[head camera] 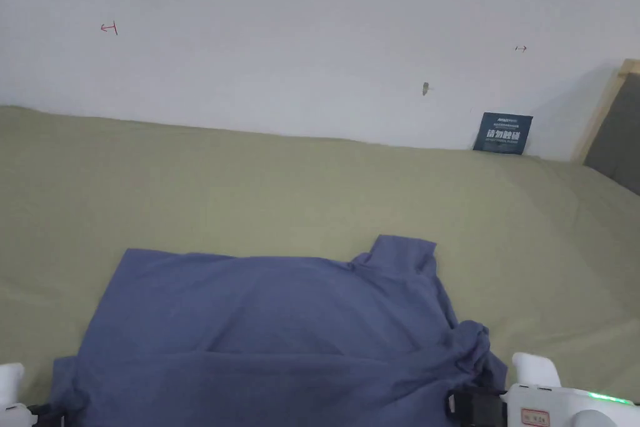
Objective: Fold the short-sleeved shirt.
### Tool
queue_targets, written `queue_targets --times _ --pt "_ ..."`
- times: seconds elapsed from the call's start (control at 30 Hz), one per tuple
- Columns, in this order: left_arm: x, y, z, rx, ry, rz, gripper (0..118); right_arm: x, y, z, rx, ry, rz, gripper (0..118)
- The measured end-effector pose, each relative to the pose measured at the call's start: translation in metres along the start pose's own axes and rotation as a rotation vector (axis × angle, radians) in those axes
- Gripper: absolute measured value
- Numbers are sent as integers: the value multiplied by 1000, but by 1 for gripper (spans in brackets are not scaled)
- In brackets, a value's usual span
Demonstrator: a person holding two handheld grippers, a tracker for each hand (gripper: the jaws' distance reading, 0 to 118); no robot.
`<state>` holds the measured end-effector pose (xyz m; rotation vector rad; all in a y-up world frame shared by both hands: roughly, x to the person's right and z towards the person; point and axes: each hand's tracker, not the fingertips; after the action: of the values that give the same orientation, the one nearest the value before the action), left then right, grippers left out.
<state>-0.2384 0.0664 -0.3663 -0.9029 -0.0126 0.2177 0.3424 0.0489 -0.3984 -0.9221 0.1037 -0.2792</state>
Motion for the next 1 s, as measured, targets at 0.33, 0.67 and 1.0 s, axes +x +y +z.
queue_targets --times 0.33,0.67,1.0 --pt "3 16 49 40 -60 -74 3 -24 -7 80 27 3 101 15" --pt "-7 -20 120 -3 -119 -157 3 -18 -61 159 -67 41 152 15" --pt "-31 -119 103 -150 -128 -46 3 10 -132 151 -142 6 95 15"
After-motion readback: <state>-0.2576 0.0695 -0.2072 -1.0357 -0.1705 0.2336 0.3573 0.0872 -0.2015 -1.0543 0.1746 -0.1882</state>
